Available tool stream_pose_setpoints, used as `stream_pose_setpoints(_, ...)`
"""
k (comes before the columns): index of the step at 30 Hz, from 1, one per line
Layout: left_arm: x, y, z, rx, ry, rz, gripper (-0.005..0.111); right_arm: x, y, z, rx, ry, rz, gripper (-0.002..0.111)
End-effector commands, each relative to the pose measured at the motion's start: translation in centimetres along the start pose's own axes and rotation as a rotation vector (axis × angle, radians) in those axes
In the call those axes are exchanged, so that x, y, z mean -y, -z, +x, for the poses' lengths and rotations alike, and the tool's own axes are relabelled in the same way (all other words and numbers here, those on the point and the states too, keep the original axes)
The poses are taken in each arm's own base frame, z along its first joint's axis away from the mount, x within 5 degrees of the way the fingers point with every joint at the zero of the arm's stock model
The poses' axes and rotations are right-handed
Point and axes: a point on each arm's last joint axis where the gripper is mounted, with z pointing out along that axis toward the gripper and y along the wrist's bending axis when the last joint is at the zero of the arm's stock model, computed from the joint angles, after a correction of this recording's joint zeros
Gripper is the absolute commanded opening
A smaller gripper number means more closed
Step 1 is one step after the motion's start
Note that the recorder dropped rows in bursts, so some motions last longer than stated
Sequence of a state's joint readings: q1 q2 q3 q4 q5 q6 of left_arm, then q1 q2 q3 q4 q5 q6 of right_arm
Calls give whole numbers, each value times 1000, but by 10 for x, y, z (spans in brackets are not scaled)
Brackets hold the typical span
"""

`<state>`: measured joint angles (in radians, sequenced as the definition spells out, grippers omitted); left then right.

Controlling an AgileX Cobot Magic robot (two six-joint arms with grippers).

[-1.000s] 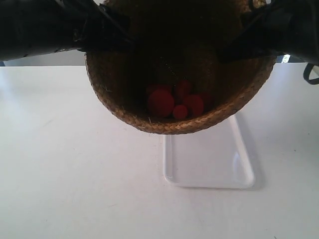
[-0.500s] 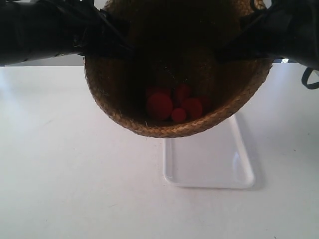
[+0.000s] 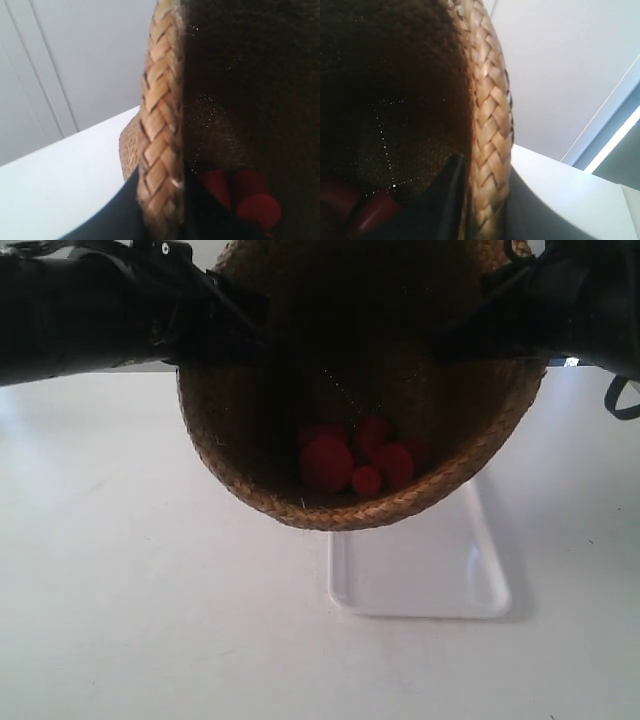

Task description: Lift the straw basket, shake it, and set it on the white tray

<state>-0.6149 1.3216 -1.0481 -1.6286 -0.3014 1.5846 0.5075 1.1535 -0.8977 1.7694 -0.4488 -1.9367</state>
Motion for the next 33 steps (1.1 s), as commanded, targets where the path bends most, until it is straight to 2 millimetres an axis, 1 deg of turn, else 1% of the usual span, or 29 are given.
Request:
stream_pose_setpoints(1, 17, 2, 12, -53, 38, 176, 0, -3, -1, -1, 19, 17, -33, 0)
stream_pose_setpoints(3, 17, 3, 18, -111, 57, 173, 0, -3, -1, -1, 20, 17, -36, 0)
stream_pose_setpoints(5, 15, 2, 19, -129, 100, 144, 0, -3, -1, -1, 20, 17, -36, 0)
stream_pose_setpoints(14, 13, 3, 24, -177, 43, 131, 0, -3, -1, -1, 20, 17, -36, 0)
stream_pose_setpoints(19, 14, 5, 32, -260, 14, 143, 0, -3, -1, -1, 16, 17, -26, 0)
stream_pose_setpoints(32, 14, 5, 32, -267, 15, 143, 0, -3, -1, -1, 21, 19, -26, 0)
stream_pose_setpoints(33, 14, 5, 32, -267, 15, 143, 0, -3, 0, -3, 37, -42, -30, 0)
